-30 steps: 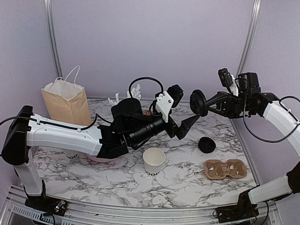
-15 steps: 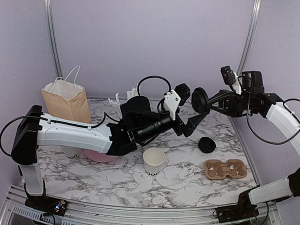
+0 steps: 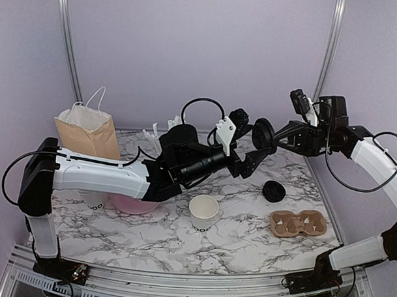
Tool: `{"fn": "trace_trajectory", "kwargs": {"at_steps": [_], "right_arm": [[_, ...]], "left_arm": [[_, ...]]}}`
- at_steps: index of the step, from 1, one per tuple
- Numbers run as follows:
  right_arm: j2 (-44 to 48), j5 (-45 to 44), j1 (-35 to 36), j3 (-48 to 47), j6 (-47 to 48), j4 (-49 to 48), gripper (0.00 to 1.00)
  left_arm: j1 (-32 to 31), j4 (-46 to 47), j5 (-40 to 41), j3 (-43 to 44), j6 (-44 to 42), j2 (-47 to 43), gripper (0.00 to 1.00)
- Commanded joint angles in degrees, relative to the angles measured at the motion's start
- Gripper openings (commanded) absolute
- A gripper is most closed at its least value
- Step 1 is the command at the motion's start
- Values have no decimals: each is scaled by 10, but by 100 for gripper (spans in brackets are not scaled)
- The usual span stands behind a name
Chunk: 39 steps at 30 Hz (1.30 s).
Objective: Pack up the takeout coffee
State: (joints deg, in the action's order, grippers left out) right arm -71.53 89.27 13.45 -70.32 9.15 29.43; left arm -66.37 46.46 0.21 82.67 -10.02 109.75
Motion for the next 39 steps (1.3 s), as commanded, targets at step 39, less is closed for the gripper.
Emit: {"fn": "trace_trajectory", "kwargs": {"at_steps": [39], "right_arm": [[14, 52, -23, 24, -87, -125, 40]], "left_arm": [[9, -17, -29, -39, 60, -47, 69]]}}
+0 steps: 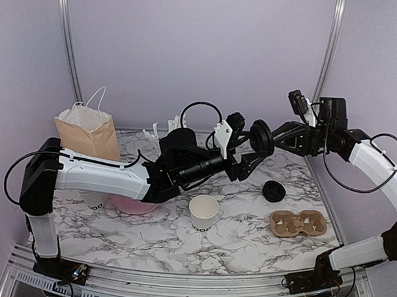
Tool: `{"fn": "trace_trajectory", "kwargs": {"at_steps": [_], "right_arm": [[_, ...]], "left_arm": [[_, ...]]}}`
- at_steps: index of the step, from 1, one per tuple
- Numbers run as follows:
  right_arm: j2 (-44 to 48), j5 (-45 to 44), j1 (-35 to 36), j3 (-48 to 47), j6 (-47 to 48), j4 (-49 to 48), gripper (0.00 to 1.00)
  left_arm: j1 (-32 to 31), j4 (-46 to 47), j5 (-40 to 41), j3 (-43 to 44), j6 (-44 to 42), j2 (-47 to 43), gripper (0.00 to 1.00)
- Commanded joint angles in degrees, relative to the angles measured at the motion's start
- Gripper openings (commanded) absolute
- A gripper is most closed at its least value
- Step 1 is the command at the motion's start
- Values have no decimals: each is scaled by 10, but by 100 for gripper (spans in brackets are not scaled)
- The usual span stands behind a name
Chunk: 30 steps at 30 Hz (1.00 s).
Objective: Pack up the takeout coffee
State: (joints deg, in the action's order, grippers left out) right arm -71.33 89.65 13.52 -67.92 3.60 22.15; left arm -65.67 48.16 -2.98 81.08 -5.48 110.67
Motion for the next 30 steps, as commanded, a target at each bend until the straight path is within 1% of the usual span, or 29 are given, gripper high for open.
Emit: {"fn": "trace_trajectory", "kwargs": {"at_steps": [1, 4, 6, 8, 10, 12, 14, 18, 21, 23, 30], "right_arm": [[13, 47, -40, 0, -40, -70, 44], [19, 20, -100, 5, -65, -130, 54], [21, -59, -116, 7, -29, -111, 59], [18, -157, -114, 11, 37, -72, 60], [10, -226, -108, 27, 82, -70, 59], [0, -269, -103, 46, 108, -73, 59], [-11, -290, -95, 66, 125, -82, 59], [-31, -307, -61, 105, 161, -91, 58], [-40, -304, -33, 141, 178, -109, 58], [-44, -299, -28, 149, 192, -103, 58], [-60, -284, -27, 172, 200, -108, 58]], "left_arm": [[2, -74, 9, -26, 14, -71, 69], [2, -188, 34, -46, 23, -120, 68], [2, -299, 50, -39, 29, -145, 68], [2, -411, 52, -22, 35, -164, 68], [1, -518, 66, -4, 48, -175, 67], [1, -601, 80, 4, 49, -185, 67], [0, -667, 93, 3, 74, -198, 67], [0, -769, 92, 5, 94, -208, 68], [0, -839, 95, 26, 107, -192, 68], [0, -871, 98, 39, 111, -176, 68], [0, -917, 83, 79, 115, -108, 69]]}}
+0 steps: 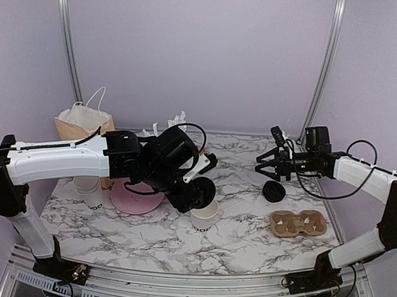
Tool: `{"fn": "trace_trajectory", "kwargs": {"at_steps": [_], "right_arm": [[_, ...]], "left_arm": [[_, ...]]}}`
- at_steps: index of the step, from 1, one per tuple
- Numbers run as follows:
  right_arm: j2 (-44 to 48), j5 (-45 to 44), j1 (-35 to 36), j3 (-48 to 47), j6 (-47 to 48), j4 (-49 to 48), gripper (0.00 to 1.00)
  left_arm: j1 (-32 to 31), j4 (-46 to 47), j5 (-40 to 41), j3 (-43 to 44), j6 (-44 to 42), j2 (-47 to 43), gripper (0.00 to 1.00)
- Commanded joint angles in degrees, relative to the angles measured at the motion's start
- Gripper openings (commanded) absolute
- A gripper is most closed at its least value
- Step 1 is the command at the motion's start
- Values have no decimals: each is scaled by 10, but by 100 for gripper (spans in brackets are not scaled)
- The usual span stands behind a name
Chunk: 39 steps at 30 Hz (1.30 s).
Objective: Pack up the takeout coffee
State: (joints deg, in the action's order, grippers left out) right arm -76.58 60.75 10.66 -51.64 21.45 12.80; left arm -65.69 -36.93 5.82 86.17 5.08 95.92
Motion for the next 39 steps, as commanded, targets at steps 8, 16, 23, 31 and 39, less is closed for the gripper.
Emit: {"fn": "trace_trajectory", "kwargs": {"at_steps": [8, 16, 23, 31, 39], "right_arm": [[-19, 11, 2, 9, 46, 7, 58], [-29, 19, 2, 4, 62, 25, 57], [-36, 22, 1, -1, 70, 36, 57], [-36, 20, 2, -2, 72, 40, 57], [-37, 22, 2, -2, 70, 42, 58]], "left_arm": [[0, -71, -2, 62, 3, 87, 70], [1, -74, 3, 78, -3, 110, 70], [2, -77, -4, 88, -6, 122, 70], [2, -85, -5, 95, -8, 132, 71], [2, -85, -11, 107, -10, 158, 73]]}}
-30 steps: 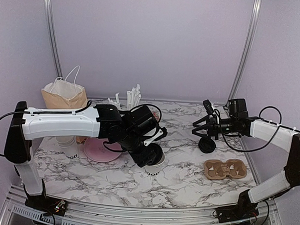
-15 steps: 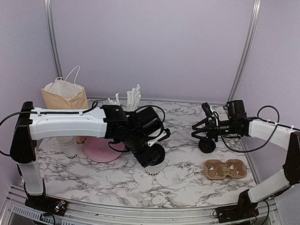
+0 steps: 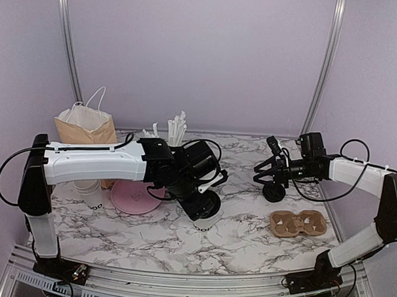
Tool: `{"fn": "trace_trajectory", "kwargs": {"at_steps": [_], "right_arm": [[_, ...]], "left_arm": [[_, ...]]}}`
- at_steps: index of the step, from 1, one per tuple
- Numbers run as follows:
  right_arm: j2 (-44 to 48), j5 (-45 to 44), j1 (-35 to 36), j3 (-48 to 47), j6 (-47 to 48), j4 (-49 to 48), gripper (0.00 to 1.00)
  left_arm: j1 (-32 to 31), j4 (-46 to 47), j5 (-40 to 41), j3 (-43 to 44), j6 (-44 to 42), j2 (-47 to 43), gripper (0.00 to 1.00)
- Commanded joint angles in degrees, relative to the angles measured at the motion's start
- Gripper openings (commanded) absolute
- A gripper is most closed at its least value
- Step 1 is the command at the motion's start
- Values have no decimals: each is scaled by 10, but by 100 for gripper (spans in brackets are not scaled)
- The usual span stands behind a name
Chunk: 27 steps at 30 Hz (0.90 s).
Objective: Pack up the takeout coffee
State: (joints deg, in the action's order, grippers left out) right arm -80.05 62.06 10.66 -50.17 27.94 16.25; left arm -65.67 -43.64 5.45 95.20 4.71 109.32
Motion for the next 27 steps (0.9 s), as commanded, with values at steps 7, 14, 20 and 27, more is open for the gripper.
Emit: {"fn": "trace_trajectory", "kwargs": {"at_steps": [7, 14, 20, 27], "right_arm": [[-1, 8, 2, -18, 4, 9, 59], [-2, 9, 2, -19, 4, 10, 59], [-2, -2, 2, -23, -22, 7, 59], [-10, -47, 39, -64, -36, 95, 59]], "left_arm": [[2, -17, -16, 23, -4, 35, 76], [2, -17, -9, 31, 1, 31, 96], [-1, -18, -1, 16, 3, -15, 99], [-6, -11, 21, -59, 7, -122, 99]]}}
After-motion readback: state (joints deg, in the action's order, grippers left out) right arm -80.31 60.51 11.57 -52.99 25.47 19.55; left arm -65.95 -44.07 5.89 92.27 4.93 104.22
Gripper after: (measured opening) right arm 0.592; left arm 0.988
